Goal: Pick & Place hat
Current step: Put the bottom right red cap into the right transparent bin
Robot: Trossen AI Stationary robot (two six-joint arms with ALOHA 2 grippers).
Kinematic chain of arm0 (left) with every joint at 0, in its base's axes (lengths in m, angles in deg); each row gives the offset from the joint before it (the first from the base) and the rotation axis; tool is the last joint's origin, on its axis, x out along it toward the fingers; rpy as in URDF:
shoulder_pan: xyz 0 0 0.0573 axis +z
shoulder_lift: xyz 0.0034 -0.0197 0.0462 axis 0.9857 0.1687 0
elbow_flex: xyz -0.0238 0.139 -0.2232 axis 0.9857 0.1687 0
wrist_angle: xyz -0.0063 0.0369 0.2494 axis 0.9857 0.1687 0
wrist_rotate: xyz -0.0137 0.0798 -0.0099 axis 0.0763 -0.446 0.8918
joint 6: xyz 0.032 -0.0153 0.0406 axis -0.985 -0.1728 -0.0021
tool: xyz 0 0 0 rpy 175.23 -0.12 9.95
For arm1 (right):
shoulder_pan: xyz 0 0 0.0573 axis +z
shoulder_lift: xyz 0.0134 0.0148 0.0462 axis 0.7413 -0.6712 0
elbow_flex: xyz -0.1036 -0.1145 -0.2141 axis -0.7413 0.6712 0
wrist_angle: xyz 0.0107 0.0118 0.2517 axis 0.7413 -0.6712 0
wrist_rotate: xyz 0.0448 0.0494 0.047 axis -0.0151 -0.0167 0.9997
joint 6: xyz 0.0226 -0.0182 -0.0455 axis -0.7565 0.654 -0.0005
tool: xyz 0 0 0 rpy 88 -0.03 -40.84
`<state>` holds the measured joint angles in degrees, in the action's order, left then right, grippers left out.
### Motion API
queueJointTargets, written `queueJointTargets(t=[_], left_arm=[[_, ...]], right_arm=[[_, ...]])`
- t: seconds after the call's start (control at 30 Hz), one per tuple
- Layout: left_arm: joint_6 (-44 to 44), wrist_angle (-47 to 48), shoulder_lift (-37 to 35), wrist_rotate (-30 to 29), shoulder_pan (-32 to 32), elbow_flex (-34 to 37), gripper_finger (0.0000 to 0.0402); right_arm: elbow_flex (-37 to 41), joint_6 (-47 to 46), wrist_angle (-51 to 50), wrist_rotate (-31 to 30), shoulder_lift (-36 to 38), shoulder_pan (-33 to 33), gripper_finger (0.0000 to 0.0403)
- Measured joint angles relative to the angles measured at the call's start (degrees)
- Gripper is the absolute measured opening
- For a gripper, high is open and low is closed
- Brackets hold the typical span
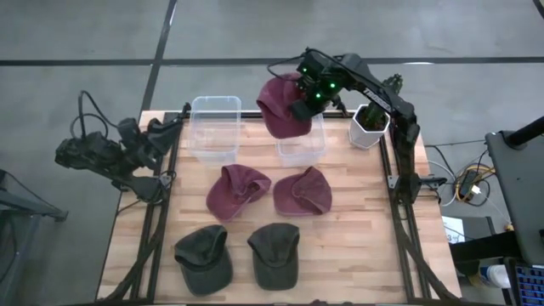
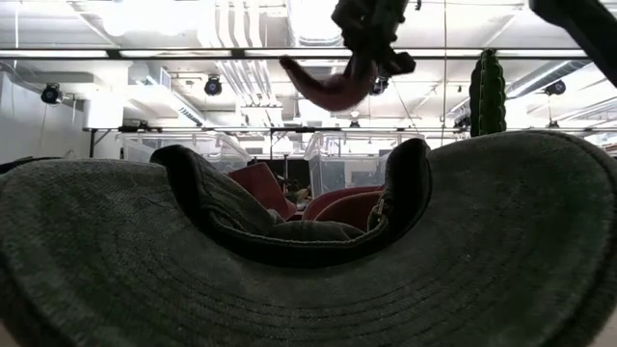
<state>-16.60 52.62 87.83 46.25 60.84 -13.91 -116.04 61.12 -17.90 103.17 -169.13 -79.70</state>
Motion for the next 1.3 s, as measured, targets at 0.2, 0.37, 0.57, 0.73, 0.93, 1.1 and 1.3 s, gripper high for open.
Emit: queueJointTargets(t=[0.2,0.37,0.57,0.73,0.93,1.1,1.3], left_arm=[[0.09,-0.09,0.02,0.00,0.02,0.00,0.0098],[0.11,-0.09,0.00,0.00,0.02,0.00,0.0098],[0.11,-0.09,0.01,0.01,0.02,0.00,0.0098],[0.11,-0.09,0.00,0.00,0.02,0.00,0.0098],[-0.13,-0.09,-0.02,0.00,0.02,0.00,0.0098],[-0.19,-0.09,-0.02,0.00,0.02,0.00,0.0098],[-0.22,-0.09,-0.02,0.00,0.00,0.00,0.0098]], right_arm=[[0.64,0.03,-0.82,-0.38,-1.50,-2.28,0.0013],[3.28,-1.85,-0.79,-1.12,-0.93,-4.63,0.0013],[9.12,-2.92,-0.90,1.89,0.24,-5.20,0.0013],[13.97,-2.88,-0.81,2.75,0.19,-5.31,0.0013],[17.91,-2.24,-0.36,2.51,0.17,-5.33,0.0013],[19.13,-2.27,0.99,2.48,0.17,-5.32,0.0016],[19.81,-2.87,3.85,4.22,0.17,-5.32,0.0084]])
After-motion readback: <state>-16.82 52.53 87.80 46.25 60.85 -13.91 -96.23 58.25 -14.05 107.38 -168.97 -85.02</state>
